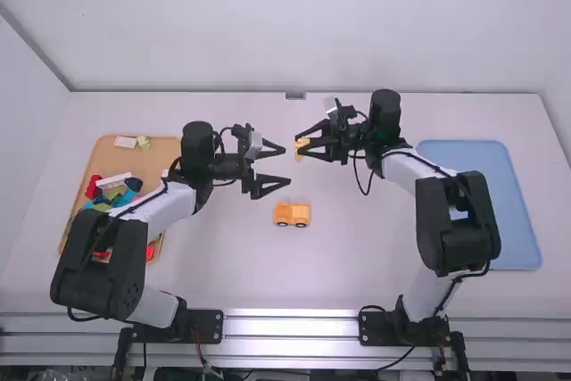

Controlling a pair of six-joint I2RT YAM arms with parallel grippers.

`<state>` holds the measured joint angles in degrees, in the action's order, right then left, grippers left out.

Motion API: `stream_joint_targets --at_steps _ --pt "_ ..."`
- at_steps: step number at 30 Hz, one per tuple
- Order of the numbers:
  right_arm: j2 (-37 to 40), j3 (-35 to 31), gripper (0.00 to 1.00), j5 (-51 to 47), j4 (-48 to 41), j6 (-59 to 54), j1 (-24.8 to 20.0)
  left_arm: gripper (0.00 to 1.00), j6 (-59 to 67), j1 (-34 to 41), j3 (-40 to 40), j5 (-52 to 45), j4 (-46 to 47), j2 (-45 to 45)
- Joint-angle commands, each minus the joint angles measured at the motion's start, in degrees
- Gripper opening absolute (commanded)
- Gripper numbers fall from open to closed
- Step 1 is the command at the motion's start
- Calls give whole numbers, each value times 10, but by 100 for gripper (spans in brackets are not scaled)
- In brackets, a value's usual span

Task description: Assemble lego blocks to make yellow taxi

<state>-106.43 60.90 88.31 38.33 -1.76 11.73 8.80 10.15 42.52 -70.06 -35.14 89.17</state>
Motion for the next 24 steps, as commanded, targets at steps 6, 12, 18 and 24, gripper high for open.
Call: stream_joint_targets --at_steps 6,12,18,24 --pt "-1 6 13 3 2 -15 27 78 -4 19 3 20 -3 2" --pt "-1 5 13 4 2 -15 26 62 -4 17 3 20 -7 2" --pt "-1 2 13 4 2 -17 26 48 -4 20 3 15 -22 2" --pt "-1 2 14 2 2 -17 26 37 -4 20 3 6 -33 2"
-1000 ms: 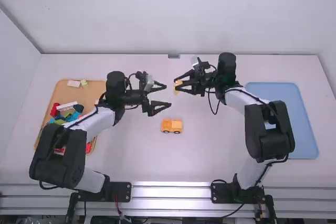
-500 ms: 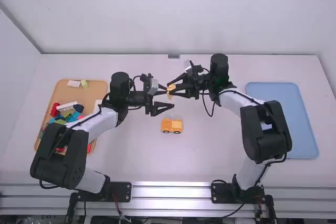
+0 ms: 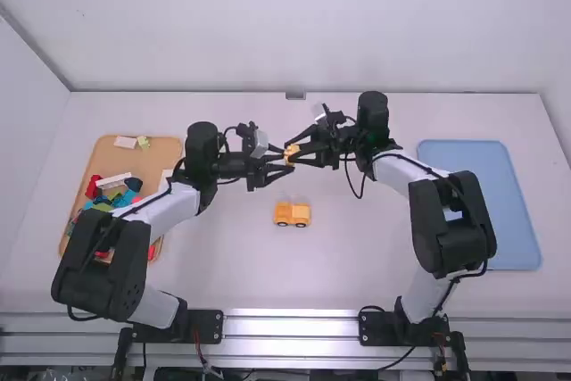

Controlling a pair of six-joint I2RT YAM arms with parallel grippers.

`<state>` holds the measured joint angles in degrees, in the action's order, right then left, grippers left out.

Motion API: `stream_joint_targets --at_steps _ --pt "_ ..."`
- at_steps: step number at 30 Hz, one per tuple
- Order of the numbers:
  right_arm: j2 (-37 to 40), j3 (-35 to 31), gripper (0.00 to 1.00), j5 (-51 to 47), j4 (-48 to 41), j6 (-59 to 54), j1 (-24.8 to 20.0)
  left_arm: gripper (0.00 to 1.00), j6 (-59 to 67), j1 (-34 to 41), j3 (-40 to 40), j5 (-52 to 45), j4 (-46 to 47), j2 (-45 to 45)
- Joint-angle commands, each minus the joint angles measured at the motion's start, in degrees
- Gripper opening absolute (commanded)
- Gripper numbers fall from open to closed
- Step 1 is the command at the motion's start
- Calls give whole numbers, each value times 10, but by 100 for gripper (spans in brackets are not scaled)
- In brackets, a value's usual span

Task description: Assemble lego blocks to make yellow taxi

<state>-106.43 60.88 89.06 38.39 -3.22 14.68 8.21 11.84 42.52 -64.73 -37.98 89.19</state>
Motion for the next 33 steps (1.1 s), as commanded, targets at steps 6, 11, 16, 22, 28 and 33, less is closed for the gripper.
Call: stream_joint_targets --at_steps 6,11,16,22,28,33 --pt "-1 2 14 -23 1 -3 -4 14 6 3 3 -47 -4 2" --pt "-1 2 16 -25 2 -2 -4 11 37 3 3 -48 5 2" --pt "-1 2 19 -34 5 -2 -4 11 53 7 3 -46 17 2" --pt "-1 2 82 -56 6 -2 -4 17 52 23 3 34 43 2" --pt "-1 2 98 -151 5 19 -24 17 53 20 14 136 157 2" --pt "1 2 99 -223 -25 19 -53 17 140 22 67 290 388 2"
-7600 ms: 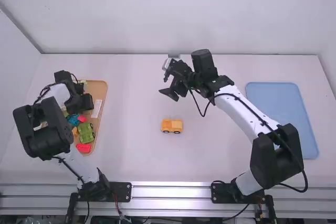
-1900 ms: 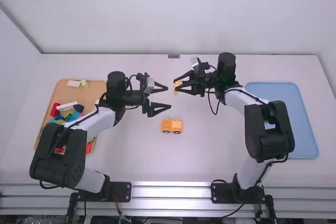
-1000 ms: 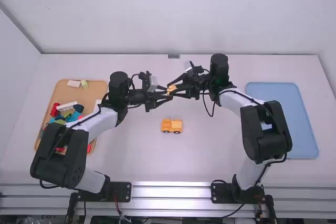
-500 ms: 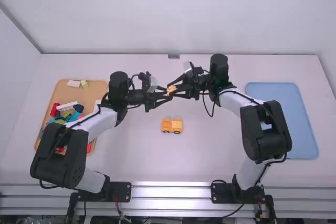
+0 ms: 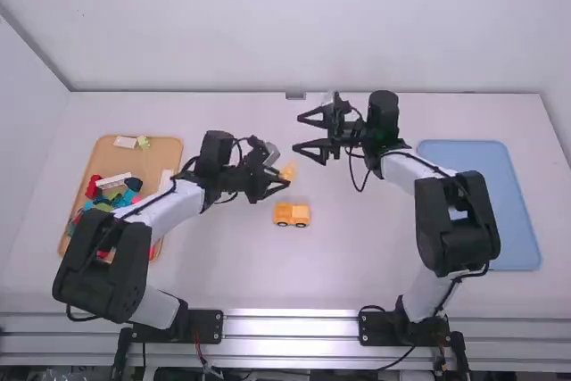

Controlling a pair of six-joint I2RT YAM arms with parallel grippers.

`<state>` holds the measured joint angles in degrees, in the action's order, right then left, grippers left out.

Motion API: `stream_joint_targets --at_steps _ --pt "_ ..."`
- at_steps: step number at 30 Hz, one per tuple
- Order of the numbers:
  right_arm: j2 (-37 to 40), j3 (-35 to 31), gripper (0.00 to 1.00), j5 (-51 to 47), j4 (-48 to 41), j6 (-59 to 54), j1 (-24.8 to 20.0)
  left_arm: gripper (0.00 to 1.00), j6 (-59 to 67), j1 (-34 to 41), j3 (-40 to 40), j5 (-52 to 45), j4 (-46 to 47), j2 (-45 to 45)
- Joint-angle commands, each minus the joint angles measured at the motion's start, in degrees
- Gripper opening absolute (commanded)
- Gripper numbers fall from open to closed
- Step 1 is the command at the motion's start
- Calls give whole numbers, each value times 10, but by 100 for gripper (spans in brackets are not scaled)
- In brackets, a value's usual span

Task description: Assemble lego blocks to make yellow taxi

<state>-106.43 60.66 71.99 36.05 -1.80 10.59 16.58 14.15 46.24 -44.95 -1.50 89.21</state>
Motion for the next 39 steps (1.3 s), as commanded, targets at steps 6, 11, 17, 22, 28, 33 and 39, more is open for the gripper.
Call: stream_joint_targets --at_steps 6,11,17,22,28,33,39 --pt "1 4 99 -91 -38 3 -34 26 271 12 96 271 304 2" --pt "1 4 99 -90 -40 3 -38 25 452 12 69 295 346 2" --pt "1 4 99 -90 -39 3 -35 27 484 12 18 304 265 12" --pt "1 4 98 -90 -40 2 -31 25 510 12 5 294 248 50" --pt "1 4 98 -91 -40 2 -31 29 523 12 6 289 228 90" --pt "1 4 99 -91 -39 3 -31 41 524 12 6 289 217 102" --pt "2 4 99 -91 -35 3 -36 99 518 3 6 245 188 99"
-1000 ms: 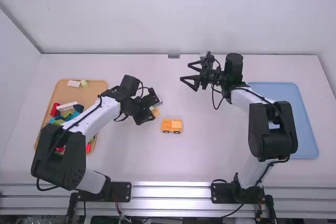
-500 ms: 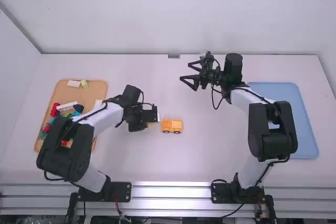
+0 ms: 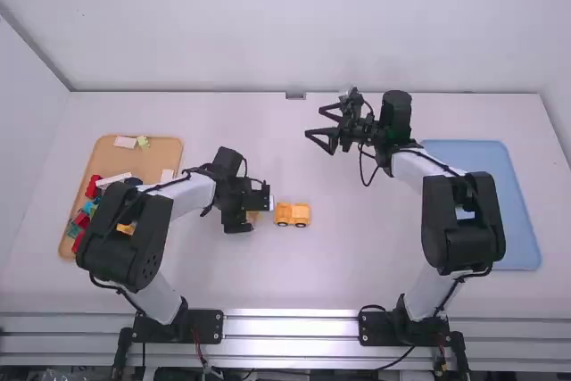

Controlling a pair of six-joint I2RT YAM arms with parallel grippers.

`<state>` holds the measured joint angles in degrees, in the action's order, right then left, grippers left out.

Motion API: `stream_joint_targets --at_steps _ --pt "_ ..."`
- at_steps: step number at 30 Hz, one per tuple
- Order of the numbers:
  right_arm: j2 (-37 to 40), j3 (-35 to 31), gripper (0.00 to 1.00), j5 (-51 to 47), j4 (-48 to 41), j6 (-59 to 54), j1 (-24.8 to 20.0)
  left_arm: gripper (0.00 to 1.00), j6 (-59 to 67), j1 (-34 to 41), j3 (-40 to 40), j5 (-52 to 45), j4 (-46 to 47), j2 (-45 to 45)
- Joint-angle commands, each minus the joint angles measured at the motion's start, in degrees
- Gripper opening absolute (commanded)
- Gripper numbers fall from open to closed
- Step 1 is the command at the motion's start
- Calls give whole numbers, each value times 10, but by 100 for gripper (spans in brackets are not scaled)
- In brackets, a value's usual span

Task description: Assemble lego blocks to make yellow taxi

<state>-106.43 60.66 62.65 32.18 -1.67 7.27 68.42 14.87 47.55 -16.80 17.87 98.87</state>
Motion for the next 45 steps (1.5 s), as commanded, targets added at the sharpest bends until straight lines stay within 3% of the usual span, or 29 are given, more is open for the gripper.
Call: stream_joint_targets --at_steps 1,5,8,10,14,20,24,30,35,38,40,42,45 --pt "4 4 99 2 3 1 -5 99 0 -10 -5 -53 -8 1" --pt "18 4 99 3 0 -3 -10 99 0 -44 11 -132 1 -10" --pt "50 4 99 -7 -30 -42 -13 99 16 -111 28 -274 42 -38" --pt "80 6 99 -58 -83 -85 -5 99 64 -150 31 -362 67 -49" --pt "122 30 99 -99 -227 -223 18 99 120 -192 30 -443 104 -52" --pt "155 45 99 -39 -479 -536 43 99 120 -193 30 -445 113 -52" --pt "155 42 99 -5 -558 -647 50 99 120 -194 30 -421 123 -52" --pt "160 43 99 51 -582 -676 46 99 120 -194 30 -422 130 -52" --pt "180 42 99 61 -633 -653 6 99 120 -194 30 -442 136 -52" --pt "180 33 99 64 -700 -710 -16 99 120 -194 30 -435 137 -52" --pt "180 2 99 85 -763 -826 -33 99 121 -193 30 -420 137 -52" --pt "180 -16 99 115 -761 -861 -41 99 120 -194 28 -405 134 -52" --pt "180 -56 99 170 -685 -851 -63 99 119 -193 6 -377 99 -52"
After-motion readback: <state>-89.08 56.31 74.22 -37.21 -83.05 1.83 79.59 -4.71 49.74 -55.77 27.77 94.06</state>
